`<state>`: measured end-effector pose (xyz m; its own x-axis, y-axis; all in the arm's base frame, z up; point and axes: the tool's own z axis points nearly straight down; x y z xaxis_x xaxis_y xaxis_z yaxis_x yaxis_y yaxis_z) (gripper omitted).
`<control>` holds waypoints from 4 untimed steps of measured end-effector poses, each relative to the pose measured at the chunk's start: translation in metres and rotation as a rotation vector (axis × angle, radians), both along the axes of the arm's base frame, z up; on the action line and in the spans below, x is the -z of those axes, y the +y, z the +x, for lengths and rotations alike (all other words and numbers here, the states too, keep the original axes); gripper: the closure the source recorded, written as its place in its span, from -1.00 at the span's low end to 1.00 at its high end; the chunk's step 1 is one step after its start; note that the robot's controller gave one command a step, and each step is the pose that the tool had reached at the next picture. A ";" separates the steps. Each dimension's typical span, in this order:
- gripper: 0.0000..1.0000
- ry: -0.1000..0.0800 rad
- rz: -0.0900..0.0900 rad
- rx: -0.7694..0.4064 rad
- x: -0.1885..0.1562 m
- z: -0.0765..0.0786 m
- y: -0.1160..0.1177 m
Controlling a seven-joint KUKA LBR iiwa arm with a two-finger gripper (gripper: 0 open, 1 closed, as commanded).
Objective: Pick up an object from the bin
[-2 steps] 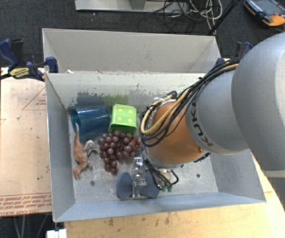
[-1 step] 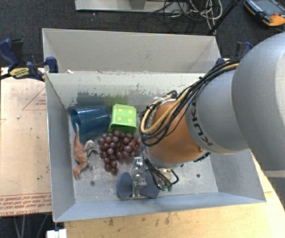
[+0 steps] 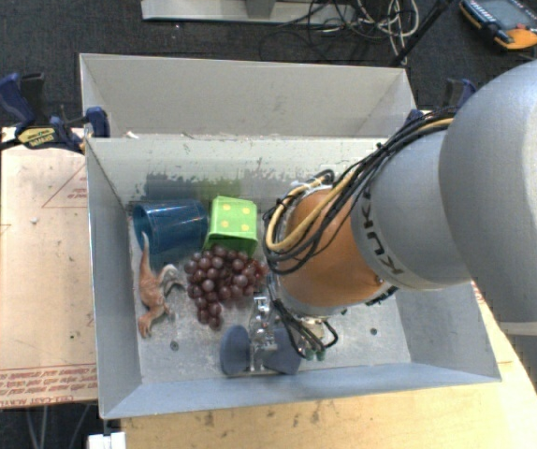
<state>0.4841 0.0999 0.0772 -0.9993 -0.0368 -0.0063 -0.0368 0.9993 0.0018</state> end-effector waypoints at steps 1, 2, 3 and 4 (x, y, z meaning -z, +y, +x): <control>1.00 0.003 0.000 -0.001 -0.004 0.000 0.000; 1.00 0.007 -0.001 -0.001 -0.009 -0.001 0.000; 1.00 0.005 -0.001 -0.001 -0.017 0.000 0.000; 1.00 0.004 0.000 -0.001 -0.020 0.000 0.000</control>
Offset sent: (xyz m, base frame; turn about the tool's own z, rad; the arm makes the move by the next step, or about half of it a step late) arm 0.0000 -0.0001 0.0346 0.0000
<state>0.4842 0.1004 0.0975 -0.9993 -0.0380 -0.0024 -0.0380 0.9993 0.0016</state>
